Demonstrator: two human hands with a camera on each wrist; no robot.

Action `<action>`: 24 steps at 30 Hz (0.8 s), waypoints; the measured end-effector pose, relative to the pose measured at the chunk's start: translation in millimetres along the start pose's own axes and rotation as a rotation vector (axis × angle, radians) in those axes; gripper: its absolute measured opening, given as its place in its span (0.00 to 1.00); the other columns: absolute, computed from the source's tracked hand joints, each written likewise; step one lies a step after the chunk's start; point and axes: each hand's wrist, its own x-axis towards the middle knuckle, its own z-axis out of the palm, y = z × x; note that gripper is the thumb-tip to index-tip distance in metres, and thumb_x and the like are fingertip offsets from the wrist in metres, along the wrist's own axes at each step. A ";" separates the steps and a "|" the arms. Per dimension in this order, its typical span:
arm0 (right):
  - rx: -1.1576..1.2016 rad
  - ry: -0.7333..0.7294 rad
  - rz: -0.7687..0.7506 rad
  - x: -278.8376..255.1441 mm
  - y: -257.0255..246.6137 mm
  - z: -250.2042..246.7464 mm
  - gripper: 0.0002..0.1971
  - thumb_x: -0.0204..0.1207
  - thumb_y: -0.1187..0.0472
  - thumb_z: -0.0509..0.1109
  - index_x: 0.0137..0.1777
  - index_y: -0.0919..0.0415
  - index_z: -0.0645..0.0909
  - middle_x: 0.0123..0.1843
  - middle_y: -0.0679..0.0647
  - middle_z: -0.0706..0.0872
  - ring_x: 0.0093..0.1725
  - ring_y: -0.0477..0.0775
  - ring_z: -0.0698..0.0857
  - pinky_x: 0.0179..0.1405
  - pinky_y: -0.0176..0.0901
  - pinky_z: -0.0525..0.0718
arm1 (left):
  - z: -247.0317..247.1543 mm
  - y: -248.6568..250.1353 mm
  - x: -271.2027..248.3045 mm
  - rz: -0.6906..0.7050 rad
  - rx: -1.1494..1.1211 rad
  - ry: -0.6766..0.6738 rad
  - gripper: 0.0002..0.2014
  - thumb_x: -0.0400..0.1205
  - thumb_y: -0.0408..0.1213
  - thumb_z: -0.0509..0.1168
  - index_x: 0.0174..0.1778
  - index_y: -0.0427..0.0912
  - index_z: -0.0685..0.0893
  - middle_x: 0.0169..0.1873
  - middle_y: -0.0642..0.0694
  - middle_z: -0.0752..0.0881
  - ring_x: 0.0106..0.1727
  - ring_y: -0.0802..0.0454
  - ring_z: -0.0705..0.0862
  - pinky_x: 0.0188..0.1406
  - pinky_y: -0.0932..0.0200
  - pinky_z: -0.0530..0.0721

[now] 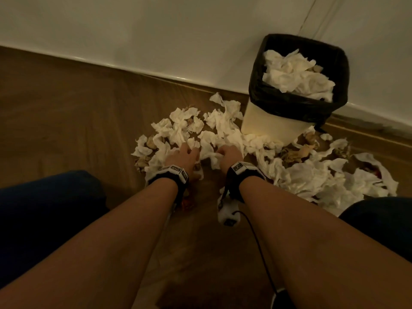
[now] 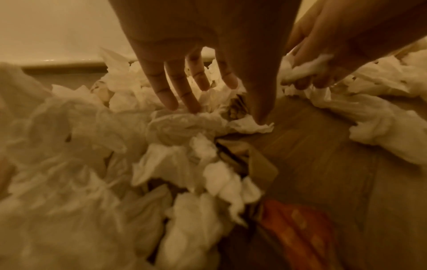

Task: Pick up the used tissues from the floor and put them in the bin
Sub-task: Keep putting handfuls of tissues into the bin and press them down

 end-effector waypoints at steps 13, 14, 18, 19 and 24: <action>0.327 -0.094 0.279 -3.7 1.3 -29.6 0.03 0.79 0.69 0.65 0.44 0.67 0.77 0.55 0.68 0.82 0.57 0.69 0.82 0.49 0.53 0.80 | -16.7 17.5 7.2 -0.096 -0.182 -0.086 0.17 0.83 0.42 0.61 0.65 0.37 0.77 0.63 0.37 0.79 0.62 0.40 0.79 0.60 0.51 0.80; 0.425 -0.076 0.298 -5.4 0.6 -32.5 0.01 0.78 0.68 0.66 0.47 0.66 0.77 0.54 0.65 0.82 0.54 0.67 0.82 0.47 0.49 0.83 | -21.0 18.2 5.7 -0.112 -0.231 -0.086 0.16 0.83 0.41 0.62 0.64 0.37 0.78 0.63 0.38 0.79 0.62 0.41 0.79 0.58 0.52 0.78; 1.119 -0.091 0.494 -21.9 -10.5 -51.7 0.13 0.82 0.49 0.56 0.43 0.56 0.74 0.38 0.55 0.76 0.33 0.54 0.76 0.18 0.40 0.77 | -32.4 17.7 4.2 -0.108 -0.325 -0.006 0.11 0.83 0.30 0.55 0.60 0.38 0.76 0.62 0.36 0.78 0.60 0.39 0.78 0.54 0.53 0.76; 1.165 -0.077 0.478 -25.4 -13.9 -57.2 0.14 0.81 0.46 0.58 0.47 0.57 0.76 0.38 0.56 0.77 0.33 0.56 0.77 0.23 0.40 0.77 | -37.7 19.8 2.7 -0.109 -0.362 0.018 0.12 0.83 0.27 0.53 0.59 0.39 0.77 0.62 0.36 0.77 0.59 0.39 0.78 0.54 0.53 0.76; 1.381 0.003 0.358 -46.0 -31.3 -97.6 0.02 0.78 0.67 0.65 0.47 0.65 0.75 0.39 0.58 0.76 0.32 0.52 0.76 0.19 0.35 0.79 | -80.7 34.7 -9.3 -0.153 -0.597 0.103 0.20 0.82 0.23 0.49 0.55 0.41 0.84 0.70 0.37 0.75 0.67 0.40 0.77 0.62 0.52 0.76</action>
